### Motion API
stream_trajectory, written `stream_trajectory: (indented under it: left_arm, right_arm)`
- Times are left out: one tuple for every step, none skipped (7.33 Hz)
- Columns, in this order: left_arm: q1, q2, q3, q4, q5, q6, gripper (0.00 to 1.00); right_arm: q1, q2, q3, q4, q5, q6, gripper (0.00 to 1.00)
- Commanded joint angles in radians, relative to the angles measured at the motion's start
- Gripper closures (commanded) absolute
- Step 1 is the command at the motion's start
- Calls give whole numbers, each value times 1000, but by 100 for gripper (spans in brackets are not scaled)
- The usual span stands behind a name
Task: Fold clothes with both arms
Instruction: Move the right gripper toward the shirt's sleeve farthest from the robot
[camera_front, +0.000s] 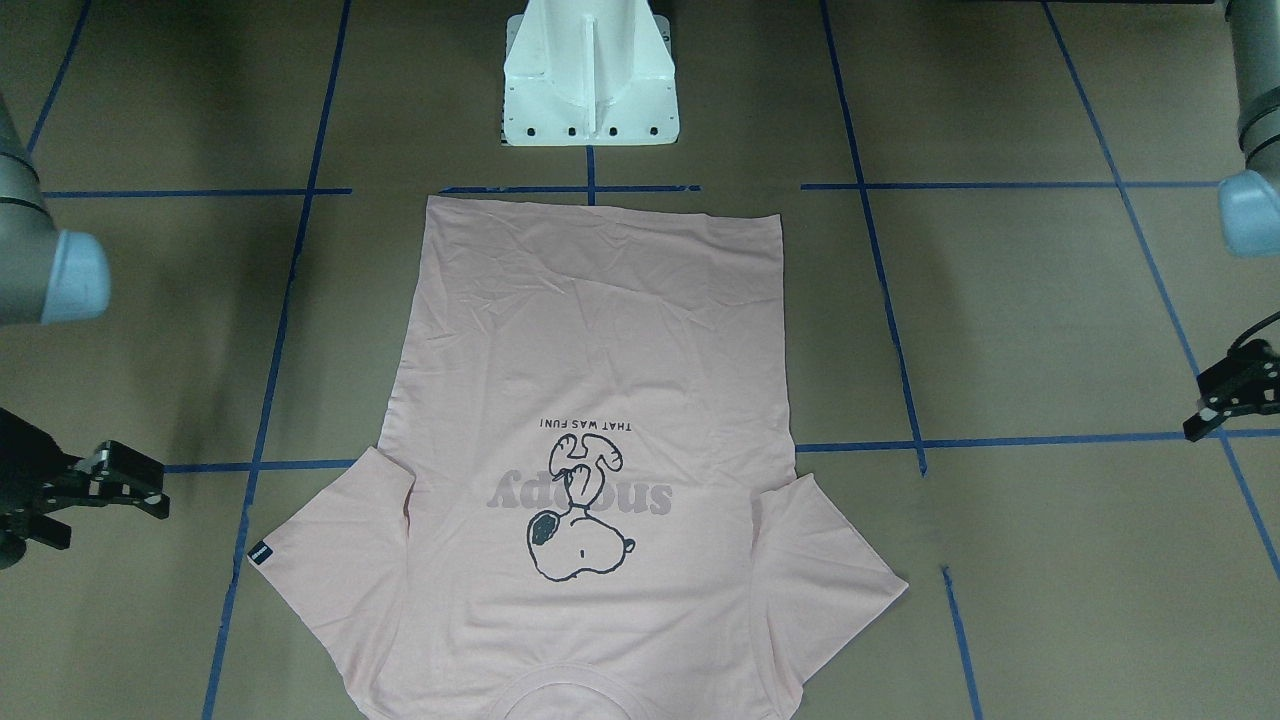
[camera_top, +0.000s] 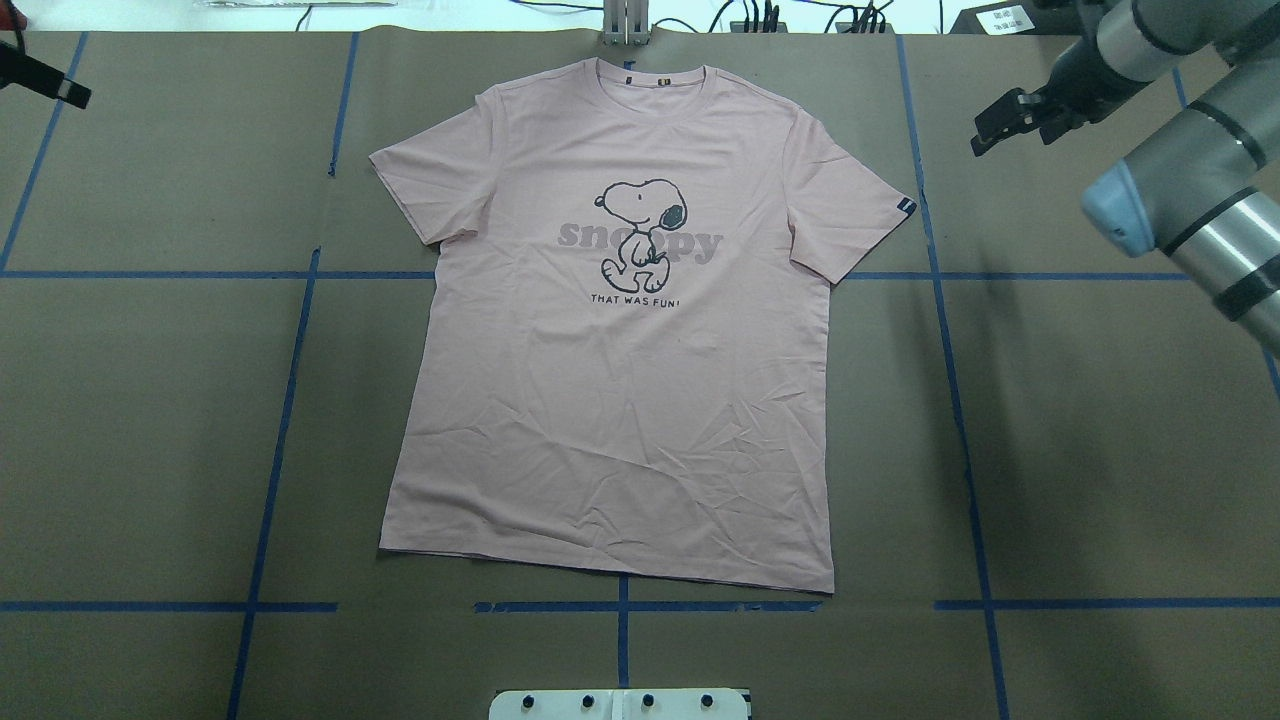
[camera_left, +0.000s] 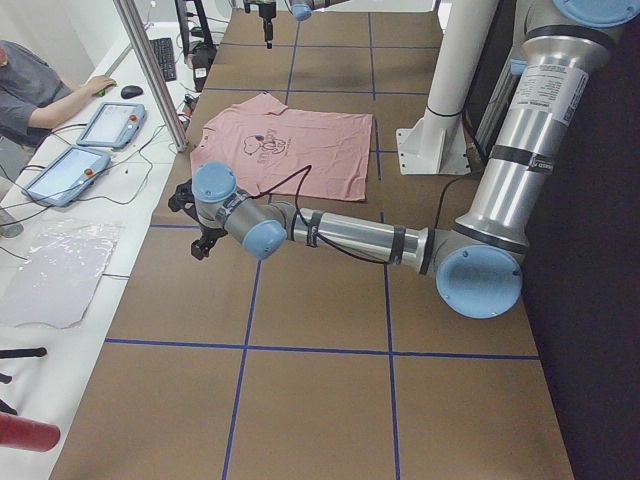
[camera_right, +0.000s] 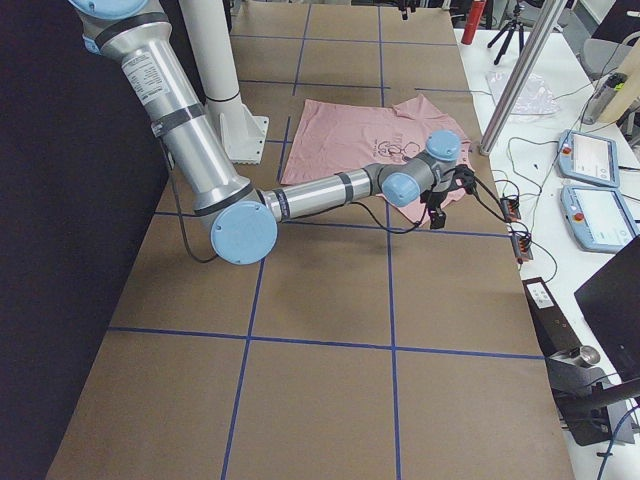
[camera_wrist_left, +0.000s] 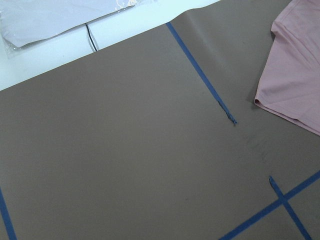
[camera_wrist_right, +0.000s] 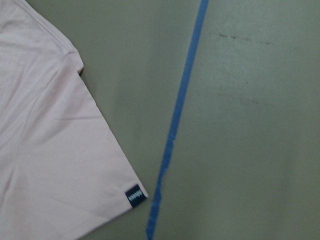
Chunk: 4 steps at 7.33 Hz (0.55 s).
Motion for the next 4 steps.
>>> stream_trajectory:
  left_arm:
    - [74,-23,18,-141,107,-218,0]
    - [80,-26,18,-156,111,-266,0]
    - [97,-35,17,-161,116,-297,0]
    - [117,-43,14,-164,137,-353,0]
  right_arm:
    - [-115,75,-121,185,-135,252,0]
    - [-135,77,-201,263,-193,253,0]
    - [-147,77,-238,288,-204,253,0]
    - [-169,82,-249,287,-244,253,0]
